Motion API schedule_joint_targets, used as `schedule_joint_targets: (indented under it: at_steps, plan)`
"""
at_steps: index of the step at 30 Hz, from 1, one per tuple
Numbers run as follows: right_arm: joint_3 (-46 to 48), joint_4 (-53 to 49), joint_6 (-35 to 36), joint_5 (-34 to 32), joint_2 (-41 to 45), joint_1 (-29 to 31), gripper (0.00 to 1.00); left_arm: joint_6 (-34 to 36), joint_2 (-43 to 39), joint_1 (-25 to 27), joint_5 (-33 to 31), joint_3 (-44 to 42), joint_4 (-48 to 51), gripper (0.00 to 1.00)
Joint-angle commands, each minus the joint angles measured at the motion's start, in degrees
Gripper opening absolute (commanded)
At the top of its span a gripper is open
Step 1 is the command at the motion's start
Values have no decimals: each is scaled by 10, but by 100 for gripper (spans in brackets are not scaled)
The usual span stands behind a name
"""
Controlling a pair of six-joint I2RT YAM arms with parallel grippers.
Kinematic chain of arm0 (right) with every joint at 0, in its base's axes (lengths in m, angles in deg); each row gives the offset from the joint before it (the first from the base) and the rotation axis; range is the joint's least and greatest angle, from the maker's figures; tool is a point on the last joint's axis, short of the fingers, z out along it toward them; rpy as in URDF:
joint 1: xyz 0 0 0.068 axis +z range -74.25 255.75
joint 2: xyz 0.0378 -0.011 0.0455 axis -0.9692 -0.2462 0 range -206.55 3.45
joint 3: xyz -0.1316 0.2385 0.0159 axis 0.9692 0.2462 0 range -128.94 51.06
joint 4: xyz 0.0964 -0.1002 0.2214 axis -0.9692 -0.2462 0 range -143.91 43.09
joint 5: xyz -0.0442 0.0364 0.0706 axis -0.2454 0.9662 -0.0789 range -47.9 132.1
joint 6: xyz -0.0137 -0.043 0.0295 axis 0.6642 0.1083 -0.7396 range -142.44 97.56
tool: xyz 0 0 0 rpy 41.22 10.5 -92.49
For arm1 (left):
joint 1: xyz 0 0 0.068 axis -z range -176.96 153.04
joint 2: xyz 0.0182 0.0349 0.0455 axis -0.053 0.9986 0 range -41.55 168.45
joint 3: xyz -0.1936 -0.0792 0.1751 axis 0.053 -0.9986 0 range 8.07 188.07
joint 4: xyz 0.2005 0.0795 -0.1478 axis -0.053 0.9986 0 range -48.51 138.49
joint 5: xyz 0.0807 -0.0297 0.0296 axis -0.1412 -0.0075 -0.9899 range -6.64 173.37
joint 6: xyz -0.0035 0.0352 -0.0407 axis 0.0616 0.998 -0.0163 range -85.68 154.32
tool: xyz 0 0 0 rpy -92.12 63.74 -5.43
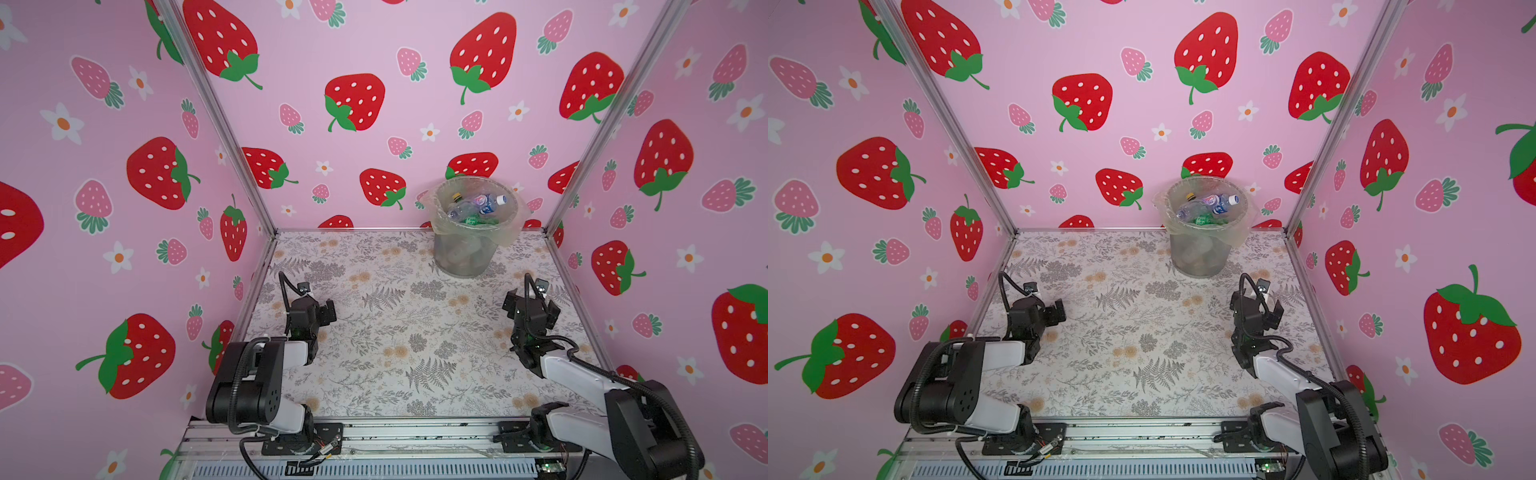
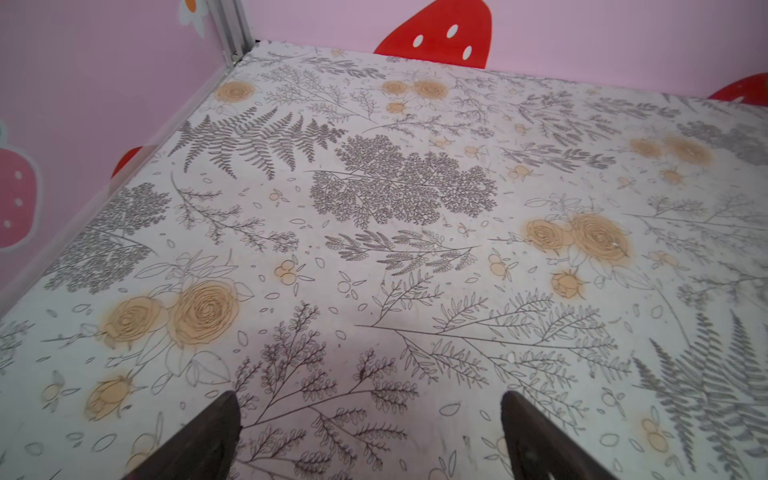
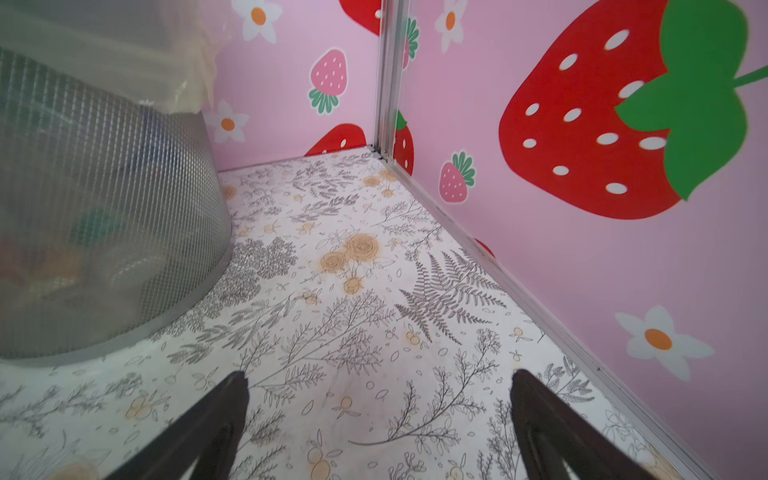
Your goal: Throw the plastic bottles in the bin
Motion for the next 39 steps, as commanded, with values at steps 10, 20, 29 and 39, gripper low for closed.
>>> schedule_joint_targets:
  at_steps: [10, 20, 29, 39]
  plan:
    - [86, 327, 54, -1, -101, -79, 99, 26, 15, -2, 46, 45, -10, 99]
    - [100, 409, 111, 118, -157, -83, 99, 25, 14, -3, 48, 45, -10, 99]
    - [51, 365, 159, 264, -213, -94, 99, 25, 15, -3, 48, 46, -9, 99]
    - [49, 370, 156, 266, -218, -97, 99, 25, 15, -3, 48, 46, -9, 99]
